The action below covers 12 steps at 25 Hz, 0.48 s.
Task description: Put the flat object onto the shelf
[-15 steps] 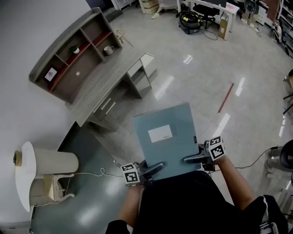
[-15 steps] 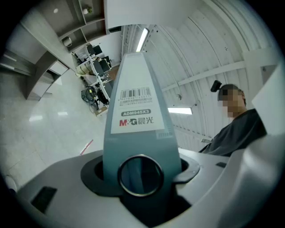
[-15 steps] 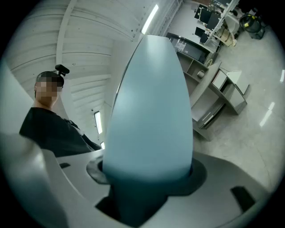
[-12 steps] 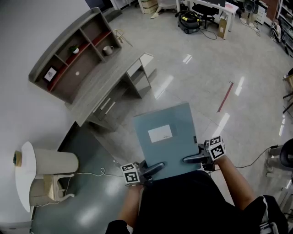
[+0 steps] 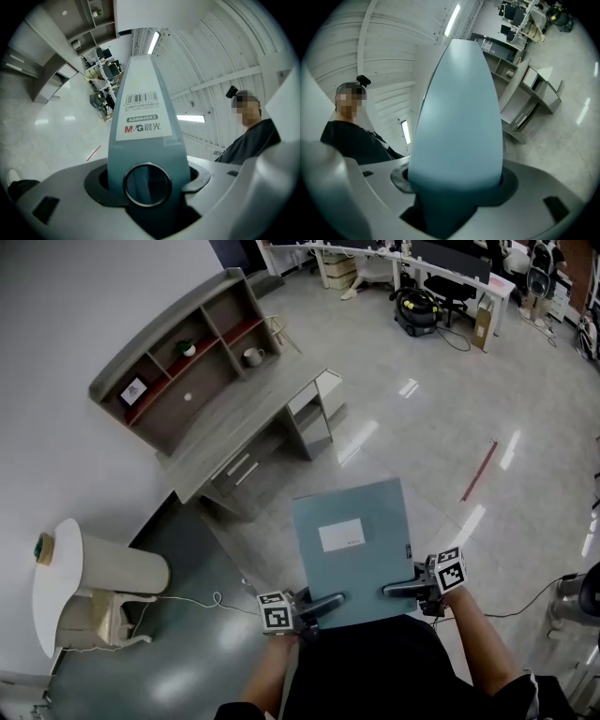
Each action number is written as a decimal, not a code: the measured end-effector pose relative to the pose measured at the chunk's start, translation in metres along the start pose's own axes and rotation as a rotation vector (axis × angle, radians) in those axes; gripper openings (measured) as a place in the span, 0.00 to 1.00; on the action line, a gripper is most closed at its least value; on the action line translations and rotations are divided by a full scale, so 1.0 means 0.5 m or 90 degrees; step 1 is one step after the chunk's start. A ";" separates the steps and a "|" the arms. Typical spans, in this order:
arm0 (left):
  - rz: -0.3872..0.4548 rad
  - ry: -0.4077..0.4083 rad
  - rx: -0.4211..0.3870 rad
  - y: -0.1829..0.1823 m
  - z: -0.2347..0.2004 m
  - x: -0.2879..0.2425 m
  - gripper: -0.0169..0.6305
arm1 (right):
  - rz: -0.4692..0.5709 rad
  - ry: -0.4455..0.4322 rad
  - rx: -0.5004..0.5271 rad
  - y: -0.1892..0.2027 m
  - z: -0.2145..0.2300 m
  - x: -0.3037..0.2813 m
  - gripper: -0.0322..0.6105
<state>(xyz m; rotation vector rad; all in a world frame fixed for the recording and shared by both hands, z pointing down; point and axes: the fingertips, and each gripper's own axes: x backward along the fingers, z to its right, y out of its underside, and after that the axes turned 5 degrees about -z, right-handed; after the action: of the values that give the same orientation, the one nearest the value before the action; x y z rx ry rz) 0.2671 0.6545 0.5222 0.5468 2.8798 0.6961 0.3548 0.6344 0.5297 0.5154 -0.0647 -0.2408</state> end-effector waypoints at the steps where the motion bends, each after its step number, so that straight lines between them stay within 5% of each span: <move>1: 0.001 -0.005 0.000 -0.005 0.001 0.001 0.46 | 0.000 -0.004 -0.003 -0.005 0.000 -0.002 0.50; 12: 0.007 -0.001 0.001 -0.105 -0.058 0.002 0.46 | 0.011 -0.003 -0.023 -0.108 0.061 -0.017 0.48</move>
<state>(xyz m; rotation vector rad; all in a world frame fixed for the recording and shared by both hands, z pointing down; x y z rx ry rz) 0.2438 0.5992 0.5237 0.5635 2.8779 0.6948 0.3312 0.5764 0.5293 0.4778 -0.0696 -0.2260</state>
